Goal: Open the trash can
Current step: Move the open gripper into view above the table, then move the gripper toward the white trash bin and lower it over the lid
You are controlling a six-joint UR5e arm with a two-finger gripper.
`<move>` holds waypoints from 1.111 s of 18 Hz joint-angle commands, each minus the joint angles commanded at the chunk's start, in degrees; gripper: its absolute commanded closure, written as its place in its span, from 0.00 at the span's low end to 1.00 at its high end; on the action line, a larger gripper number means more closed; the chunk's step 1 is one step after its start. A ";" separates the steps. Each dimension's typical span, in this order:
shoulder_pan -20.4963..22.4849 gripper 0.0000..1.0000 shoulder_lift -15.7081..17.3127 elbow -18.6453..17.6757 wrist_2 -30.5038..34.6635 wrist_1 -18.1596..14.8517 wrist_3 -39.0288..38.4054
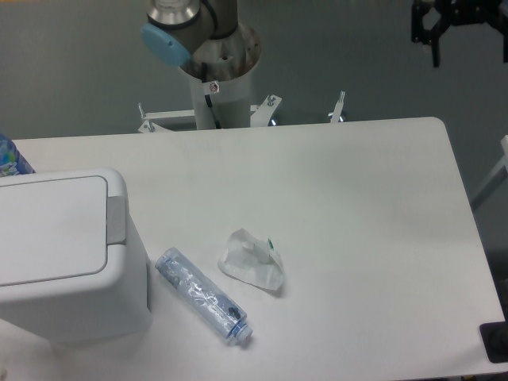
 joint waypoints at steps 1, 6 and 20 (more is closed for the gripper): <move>-0.70 0.00 0.09 -0.09 0.09 0.00 -0.79; -5.27 0.00 0.35 -0.44 0.09 0.00 -9.92; -26.54 0.00 -2.02 -1.32 -0.79 1.57 -52.18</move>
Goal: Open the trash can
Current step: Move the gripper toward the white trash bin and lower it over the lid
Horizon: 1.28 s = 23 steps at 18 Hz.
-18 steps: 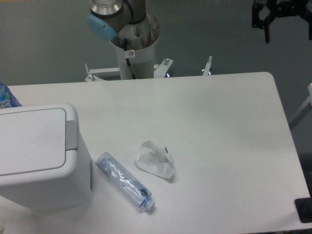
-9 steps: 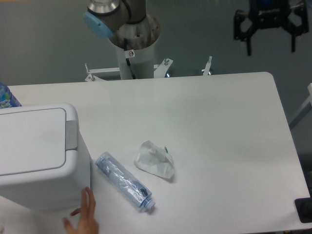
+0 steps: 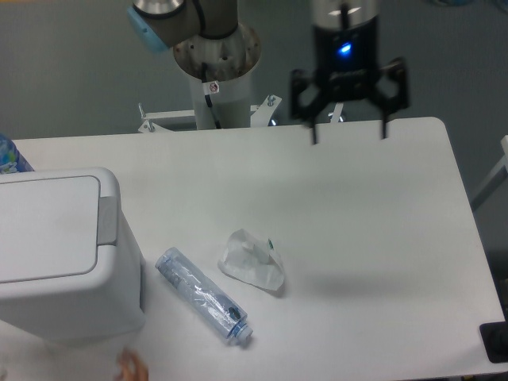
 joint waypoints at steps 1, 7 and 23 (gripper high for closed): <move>-1.23 0.00 -0.35 -0.09 -0.96 1.32 -2.55; -6.07 0.00 -2.55 -0.09 -5.10 3.61 -16.98; -13.37 0.00 -6.15 0.35 -5.10 5.46 -20.95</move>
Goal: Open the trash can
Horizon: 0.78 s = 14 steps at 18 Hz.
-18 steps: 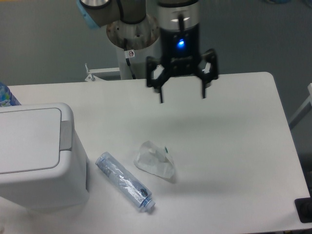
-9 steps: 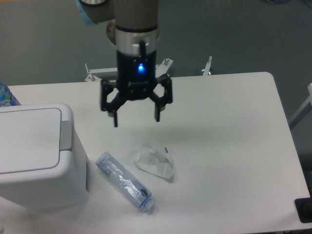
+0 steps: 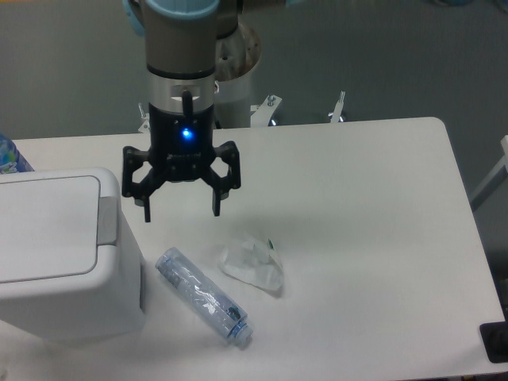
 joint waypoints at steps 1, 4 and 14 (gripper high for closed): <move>-0.17 0.00 -0.09 -0.17 0.00 0.00 0.00; -1.67 0.00 -0.88 -0.35 0.17 0.00 -0.09; -3.16 0.00 -1.49 -0.62 0.26 0.09 -0.35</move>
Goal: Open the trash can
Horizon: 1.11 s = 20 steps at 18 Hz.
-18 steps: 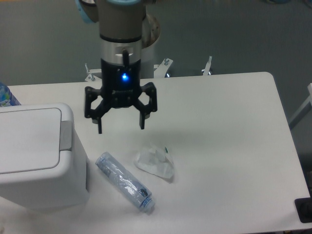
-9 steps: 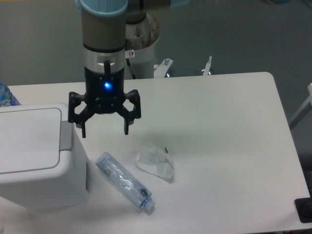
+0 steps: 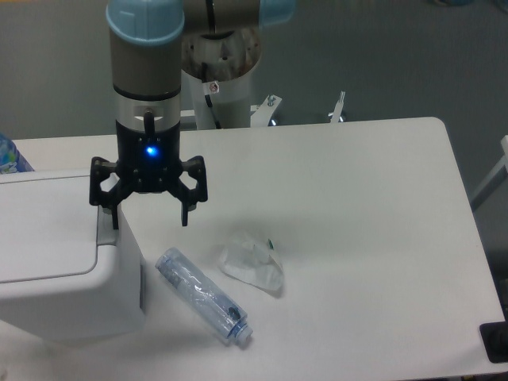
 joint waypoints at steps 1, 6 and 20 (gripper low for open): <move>0.00 0.00 -0.26 0.00 0.00 0.00 0.00; -0.09 0.00 -0.44 0.00 0.00 0.00 0.00; -0.09 0.00 -0.97 0.00 0.09 0.26 0.18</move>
